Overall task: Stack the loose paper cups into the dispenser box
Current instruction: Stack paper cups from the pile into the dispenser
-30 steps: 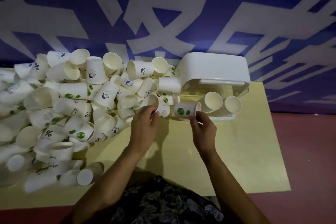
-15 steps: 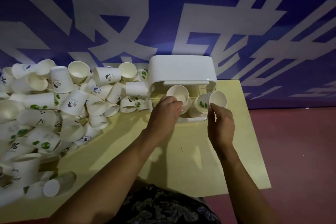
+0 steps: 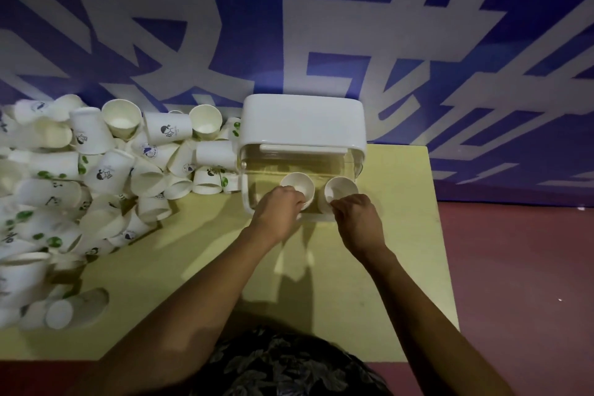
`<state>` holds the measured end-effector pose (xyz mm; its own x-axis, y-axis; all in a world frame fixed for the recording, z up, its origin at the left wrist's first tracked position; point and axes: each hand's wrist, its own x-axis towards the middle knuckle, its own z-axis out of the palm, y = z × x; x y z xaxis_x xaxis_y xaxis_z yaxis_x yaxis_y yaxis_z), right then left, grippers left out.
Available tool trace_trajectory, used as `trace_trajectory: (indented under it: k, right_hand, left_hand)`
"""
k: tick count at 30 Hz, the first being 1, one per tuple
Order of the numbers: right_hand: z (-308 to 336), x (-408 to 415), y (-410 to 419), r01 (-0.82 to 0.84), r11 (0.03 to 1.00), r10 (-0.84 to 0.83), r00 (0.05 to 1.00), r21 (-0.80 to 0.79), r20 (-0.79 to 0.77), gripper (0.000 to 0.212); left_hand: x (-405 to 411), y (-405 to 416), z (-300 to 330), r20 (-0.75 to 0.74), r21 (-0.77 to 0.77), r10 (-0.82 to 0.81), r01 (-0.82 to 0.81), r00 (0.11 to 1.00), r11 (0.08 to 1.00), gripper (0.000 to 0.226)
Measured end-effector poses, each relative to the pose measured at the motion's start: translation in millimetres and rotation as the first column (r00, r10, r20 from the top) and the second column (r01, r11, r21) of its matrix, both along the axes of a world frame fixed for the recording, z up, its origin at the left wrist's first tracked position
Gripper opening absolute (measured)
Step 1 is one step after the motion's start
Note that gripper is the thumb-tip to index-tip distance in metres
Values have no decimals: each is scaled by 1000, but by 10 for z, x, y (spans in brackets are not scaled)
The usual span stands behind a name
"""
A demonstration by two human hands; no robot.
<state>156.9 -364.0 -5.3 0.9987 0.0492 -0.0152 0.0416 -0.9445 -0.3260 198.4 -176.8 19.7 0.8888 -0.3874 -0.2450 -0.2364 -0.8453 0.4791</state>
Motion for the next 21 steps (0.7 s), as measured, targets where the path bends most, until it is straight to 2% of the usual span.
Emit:
trace_trajectory:
  k: [5, 8, 10, 13, 15, 17, 19, 21]
  right_hand:
    - [-29, 23, -81, -42, 999, 42, 999, -7, 4, 10]
    - [-17, 29, -34, -10, 1000, 10, 1000, -27, 24, 7]
    - [42, 23, 41, 33, 999, -33, 998, 3, 62, 18]
    - [194, 30, 246, 26, 985, -51, 988, 169, 148, 18]
    - [260, 46, 457, 9, 955, -53, 989, 298, 140, 16]
    - [270, 70, 719, 16, 905, -48, 997, 426, 64, 18]
    - [269, 115, 991, 67, 840, -35, 997, 538, -69, 21]
    - [293, 194, 1250, 181, 769, -38, 970, 613, -240, 22]
  left_hand:
    - [35, -126, -65, 8, 11, 44, -44, 999, 999, 22]
    - [39, -141, -66, 66, 12, 36, -37, 997, 999, 21]
    - [-1, -98, -29, 121, -81, 77, -68, 990, 994, 18]
    - [-90, 108, 16, 162, -235, 229, -188, 960, 954, 13]
    - [-150, 334, -17, 127, -333, 362, -305, 923, 892, 10]
    - [-189, 610, -75, -9, -401, 510, -470, 860, 786, 9]
    - [-212, 922, -166, -179, -403, 627, -638, 758, 656, 10]
    - [-198, 1235, -242, -371, -375, 696, -785, 615, 493, 8]
